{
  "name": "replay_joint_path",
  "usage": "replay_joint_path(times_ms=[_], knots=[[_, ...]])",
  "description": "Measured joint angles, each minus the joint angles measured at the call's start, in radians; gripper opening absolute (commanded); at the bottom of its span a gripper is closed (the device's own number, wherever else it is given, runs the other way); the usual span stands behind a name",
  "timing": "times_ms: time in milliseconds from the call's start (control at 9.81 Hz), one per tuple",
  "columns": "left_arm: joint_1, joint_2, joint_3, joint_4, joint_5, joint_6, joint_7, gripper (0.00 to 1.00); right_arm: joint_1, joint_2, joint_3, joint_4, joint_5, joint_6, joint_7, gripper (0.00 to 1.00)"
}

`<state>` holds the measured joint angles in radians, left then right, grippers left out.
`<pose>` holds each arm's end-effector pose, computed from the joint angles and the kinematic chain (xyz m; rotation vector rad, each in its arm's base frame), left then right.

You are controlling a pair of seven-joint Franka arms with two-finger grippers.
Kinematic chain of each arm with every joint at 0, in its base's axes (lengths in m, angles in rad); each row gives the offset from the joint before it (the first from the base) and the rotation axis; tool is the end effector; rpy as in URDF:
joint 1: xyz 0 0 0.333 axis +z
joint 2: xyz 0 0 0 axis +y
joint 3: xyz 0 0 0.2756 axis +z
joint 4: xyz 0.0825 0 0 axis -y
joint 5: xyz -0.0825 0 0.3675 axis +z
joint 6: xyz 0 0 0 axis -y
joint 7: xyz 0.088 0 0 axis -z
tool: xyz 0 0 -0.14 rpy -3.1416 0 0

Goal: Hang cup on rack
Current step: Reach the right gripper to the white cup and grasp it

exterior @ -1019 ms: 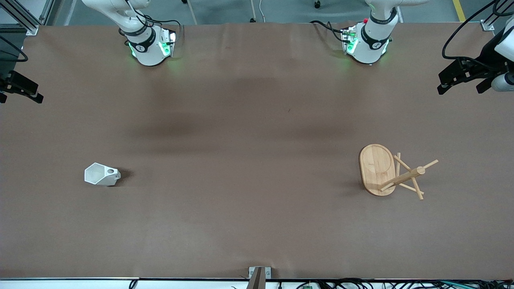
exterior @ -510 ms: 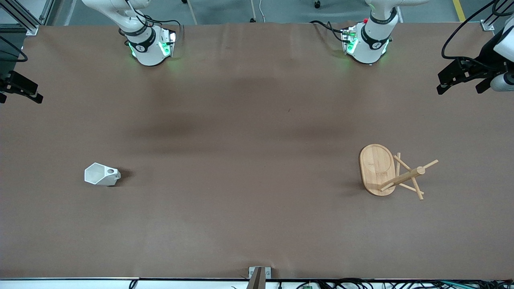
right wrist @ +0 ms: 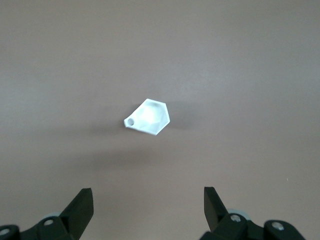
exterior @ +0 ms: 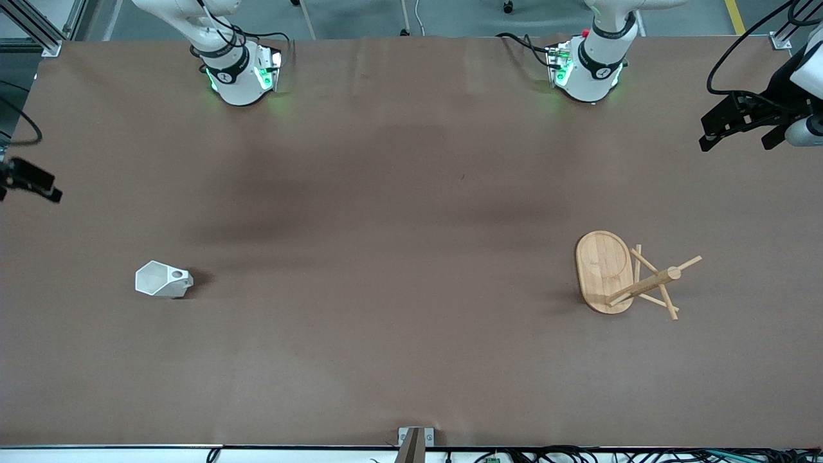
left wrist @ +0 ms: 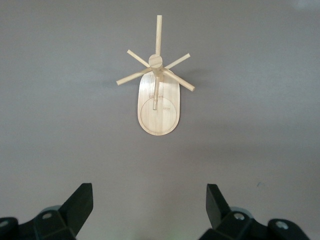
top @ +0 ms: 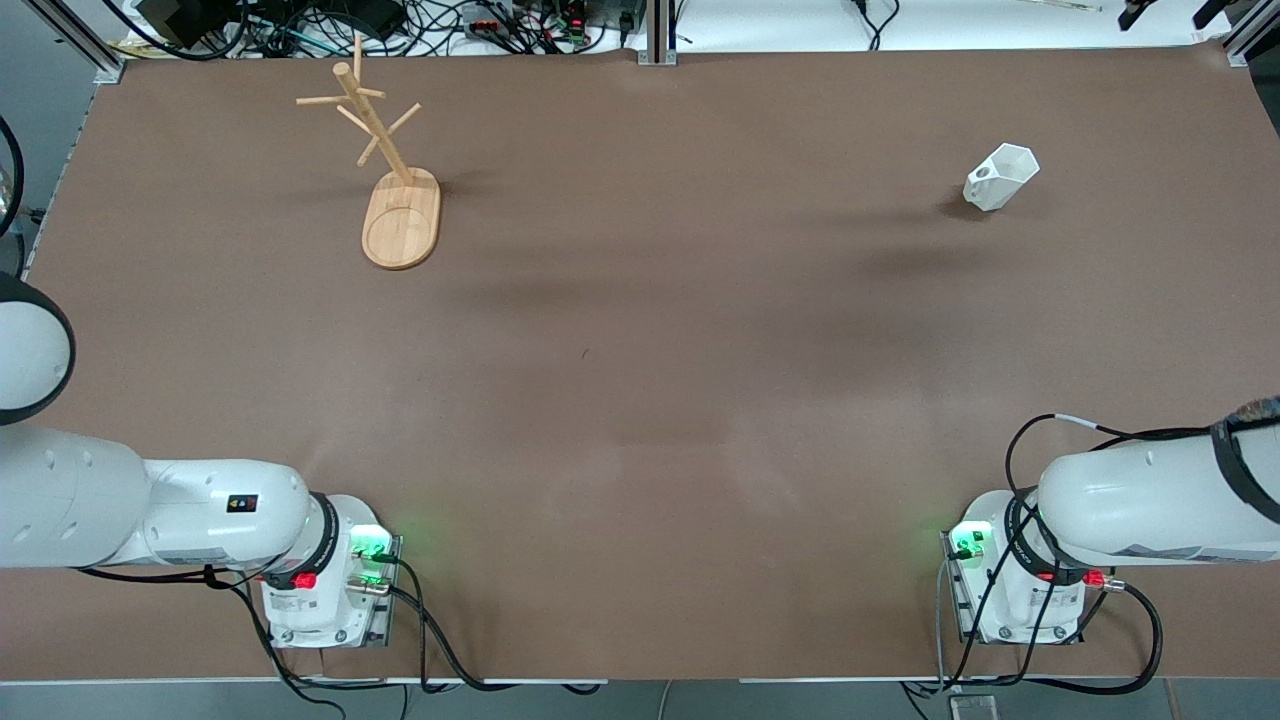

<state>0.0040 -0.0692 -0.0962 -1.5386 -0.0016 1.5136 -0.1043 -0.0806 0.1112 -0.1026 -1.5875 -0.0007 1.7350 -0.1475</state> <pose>0.5123 -0.0492 0.5968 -3.1401 -0.0189 -0.0694 0.5712 -0.1037 0.4963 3.1227 -0.0543 0.0537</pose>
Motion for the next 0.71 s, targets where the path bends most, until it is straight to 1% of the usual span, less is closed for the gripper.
replay_joint_path(times_ms=[204, 510, 611, 713], knots=[[0.000, 0.001, 0.000, 0.000, 0.000, -0.002, 0.000, 1.00, -0.014, 0.087, 0.000, -0.036, 0.002, 0.109, -0.055, 0.98], [-0.001, 0.005, 0.000, -0.001, 0.000, -0.005, 0.000, 1.00, -0.036, 0.163, 0.000, -0.159, 0.023, 0.293, -0.123, 0.98], [-0.002, 0.007, -0.001, -0.001, 0.002, -0.006, 0.000, 1.00, -0.045, 0.196, -0.001, -0.173, 0.042, 0.335, -0.151, 0.98], [-0.002, 0.011, -0.001, -0.001, 0.006, -0.006, 0.000, 1.00, -0.056, 0.233, 0.000, -0.179, 0.080, 0.378, -0.194, 0.98]])
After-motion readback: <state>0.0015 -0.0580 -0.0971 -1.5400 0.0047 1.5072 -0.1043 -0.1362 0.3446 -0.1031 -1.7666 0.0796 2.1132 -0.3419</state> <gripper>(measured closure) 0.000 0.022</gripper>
